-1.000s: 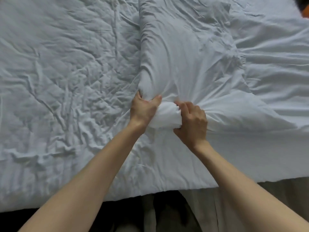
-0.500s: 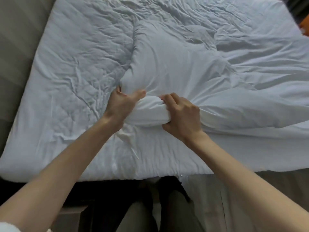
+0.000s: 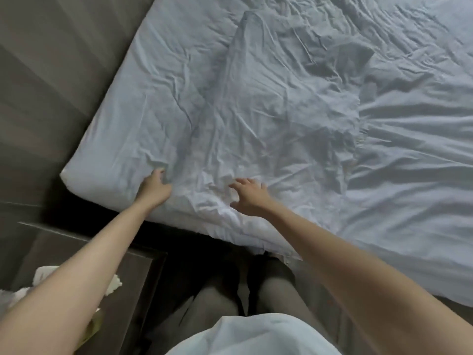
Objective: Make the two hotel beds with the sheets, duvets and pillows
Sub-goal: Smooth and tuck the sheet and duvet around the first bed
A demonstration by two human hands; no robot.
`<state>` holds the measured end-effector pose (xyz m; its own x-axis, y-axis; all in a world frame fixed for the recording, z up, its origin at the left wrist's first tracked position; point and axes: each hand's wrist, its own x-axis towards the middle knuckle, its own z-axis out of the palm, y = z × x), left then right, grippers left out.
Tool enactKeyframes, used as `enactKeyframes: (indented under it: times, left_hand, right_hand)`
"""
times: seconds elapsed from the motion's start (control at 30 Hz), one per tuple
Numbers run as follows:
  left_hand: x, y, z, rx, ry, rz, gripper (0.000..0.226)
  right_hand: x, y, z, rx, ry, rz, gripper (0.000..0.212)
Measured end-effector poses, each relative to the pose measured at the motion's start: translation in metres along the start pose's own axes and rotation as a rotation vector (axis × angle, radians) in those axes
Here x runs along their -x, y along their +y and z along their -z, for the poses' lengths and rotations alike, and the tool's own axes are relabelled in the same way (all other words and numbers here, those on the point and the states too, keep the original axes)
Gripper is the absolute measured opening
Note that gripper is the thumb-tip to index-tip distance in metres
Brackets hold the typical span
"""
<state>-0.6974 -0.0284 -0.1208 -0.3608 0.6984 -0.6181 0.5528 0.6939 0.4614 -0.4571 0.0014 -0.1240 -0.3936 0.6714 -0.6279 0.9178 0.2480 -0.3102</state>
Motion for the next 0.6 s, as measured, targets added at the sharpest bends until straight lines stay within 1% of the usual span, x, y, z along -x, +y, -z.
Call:
enactKeyframes:
  times: [0.1, 0.3, 0.4, 0.5, 0.6]
  left_hand:
    - [-0.007, 0.029, 0.006, 0.011, 0.034, -0.111, 0.055]
    - [-0.025, 0.107, 0.002, -0.023, 0.01, -0.254, 0.054]
    - [-0.037, 0.146, -0.005, -0.009, -0.014, -0.274, 0.055]
    - [-0.054, 0.184, -0.015, 0.007, 0.001, -0.274, 0.057]
    - [-0.081, 0.217, -0.029, 0.033, 0.031, -0.235, 0.064]
  right_hand:
    - [0.003, 0.015, 0.021, -0.079, 0.041, -0.054, 0.06]
    - [0.006, 0.062, 0.071, -0.139, 0.289, -0.168, 0.063]
    - [0.006, 0.093, 0.097, -0.202, 0.393, -0.226, 0.066]
    - [-0.005, 0.13, 0.12, -0.283, 0.492, -0.336, 0.071]
    - [-0.022, 0.167, 0.141, -0.407, 0.538, -0.433, 0.076]
